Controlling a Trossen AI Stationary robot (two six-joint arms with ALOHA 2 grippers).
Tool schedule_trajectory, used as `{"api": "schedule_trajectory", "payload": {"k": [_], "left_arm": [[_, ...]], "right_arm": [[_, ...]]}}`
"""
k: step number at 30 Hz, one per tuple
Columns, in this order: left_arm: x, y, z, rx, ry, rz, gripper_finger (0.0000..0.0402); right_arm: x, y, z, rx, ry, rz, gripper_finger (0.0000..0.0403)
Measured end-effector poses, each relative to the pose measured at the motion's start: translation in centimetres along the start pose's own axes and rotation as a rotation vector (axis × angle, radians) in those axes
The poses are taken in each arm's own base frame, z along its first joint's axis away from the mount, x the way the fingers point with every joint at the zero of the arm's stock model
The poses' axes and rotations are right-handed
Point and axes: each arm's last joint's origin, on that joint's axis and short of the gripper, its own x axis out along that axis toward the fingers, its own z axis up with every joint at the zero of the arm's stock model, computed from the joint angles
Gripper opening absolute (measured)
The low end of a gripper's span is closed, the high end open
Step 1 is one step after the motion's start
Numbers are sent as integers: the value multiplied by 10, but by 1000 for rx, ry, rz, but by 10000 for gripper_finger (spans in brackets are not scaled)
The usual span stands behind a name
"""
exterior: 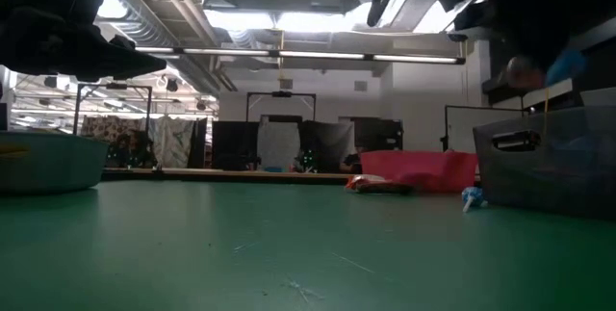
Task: Sort candy
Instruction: Put the blue candy into the black bin, then put the blue candy into the white bin
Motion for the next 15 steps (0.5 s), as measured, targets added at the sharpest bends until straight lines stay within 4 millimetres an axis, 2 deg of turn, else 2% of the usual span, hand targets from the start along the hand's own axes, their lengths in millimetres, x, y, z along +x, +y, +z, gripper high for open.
{"api": "schedule_trajectory", "payload": {"k": [8, 11, 15], "left_arm": [[0, 0, 0, 0, 0, 0, 141], [0, 0, 0, 0, 0, -1, 141], [0, 0, 0, 0, 1, -1, 141]], "right_arm": [[0, -1, 0, 0, -9, -37, 169], [0, -1, 0, -12, -9, -41, 193], [0, 0, 4, -17, -46, -32, 204]]}}
